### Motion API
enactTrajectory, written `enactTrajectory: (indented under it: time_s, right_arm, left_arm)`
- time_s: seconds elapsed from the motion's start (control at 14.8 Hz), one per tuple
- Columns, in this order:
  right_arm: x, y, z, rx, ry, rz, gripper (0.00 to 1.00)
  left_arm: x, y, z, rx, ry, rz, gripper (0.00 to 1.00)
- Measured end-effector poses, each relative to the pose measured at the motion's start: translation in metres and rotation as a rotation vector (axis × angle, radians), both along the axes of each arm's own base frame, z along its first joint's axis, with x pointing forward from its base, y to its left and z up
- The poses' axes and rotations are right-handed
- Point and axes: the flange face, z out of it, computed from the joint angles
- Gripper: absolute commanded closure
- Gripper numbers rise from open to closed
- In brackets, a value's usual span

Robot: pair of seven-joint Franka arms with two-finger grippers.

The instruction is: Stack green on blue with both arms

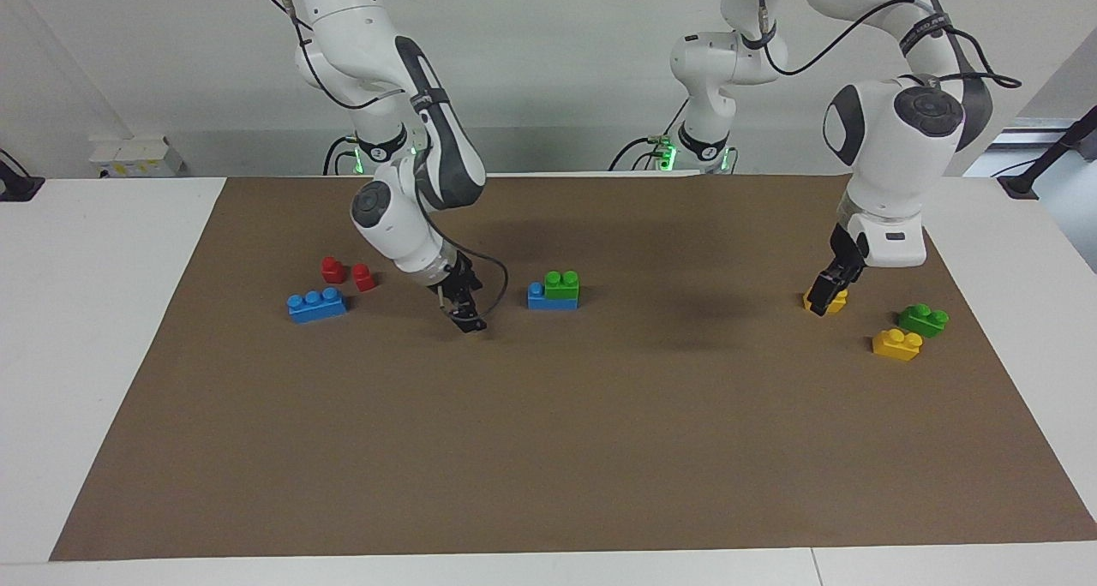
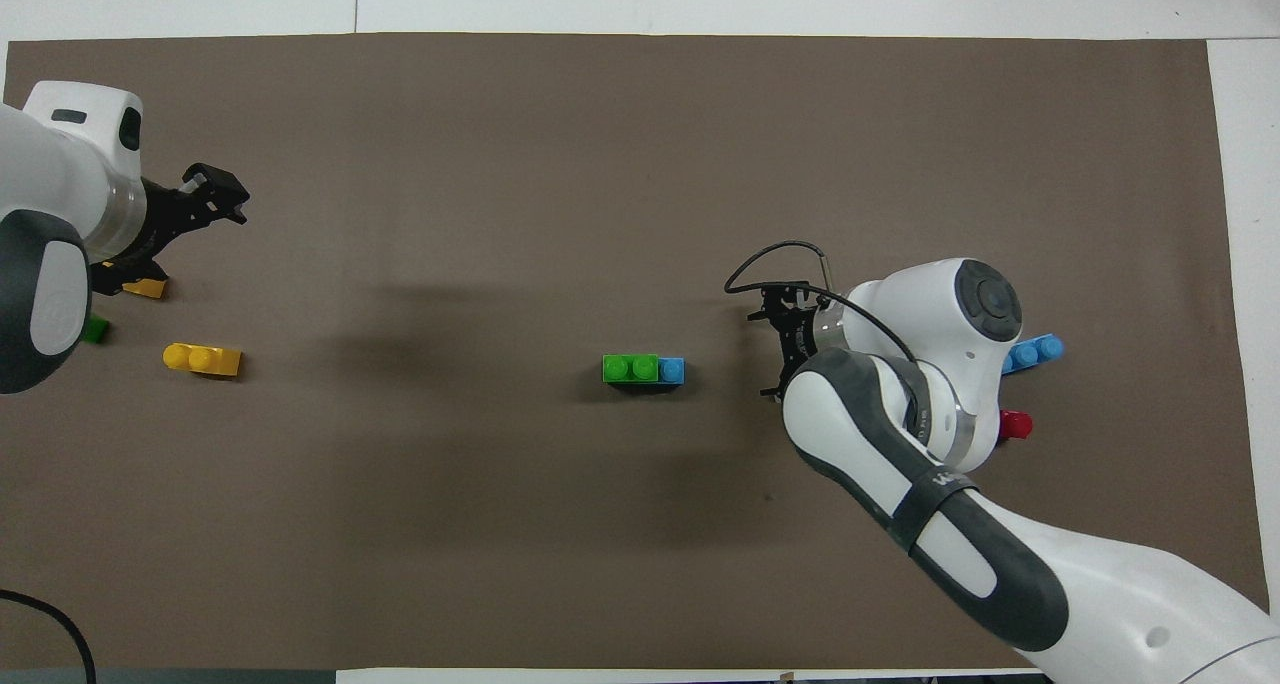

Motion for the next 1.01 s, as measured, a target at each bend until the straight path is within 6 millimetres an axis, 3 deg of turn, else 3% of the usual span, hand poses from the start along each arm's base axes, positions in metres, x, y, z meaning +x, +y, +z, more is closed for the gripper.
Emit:
enactTrajectory:
  time_s: [0.47, 0.67, 1.01]
  right_arm:
    - [0.02, -0.055, 0.027, 0.037, -0.061, 0.097, 0.03]
    - [0.025, -0.069, 0.043, 0.002, -0.113, 0.186, 0.02]
    - [0.036, -0.099, 0.094, -0.074, -0.17, 0.401, 0.02]
  left_arm:
    - [-0.016, 0.0, 0.044, -0.028, 0.075, -0.309, 0.0]
    - [-0.023, -0.003, 0.067, -0.087, 0.112, -0.38, 0.0]
    - [-0.028, -0.006, 0.083, -0.105, 0.139, -0.401, 0.0]
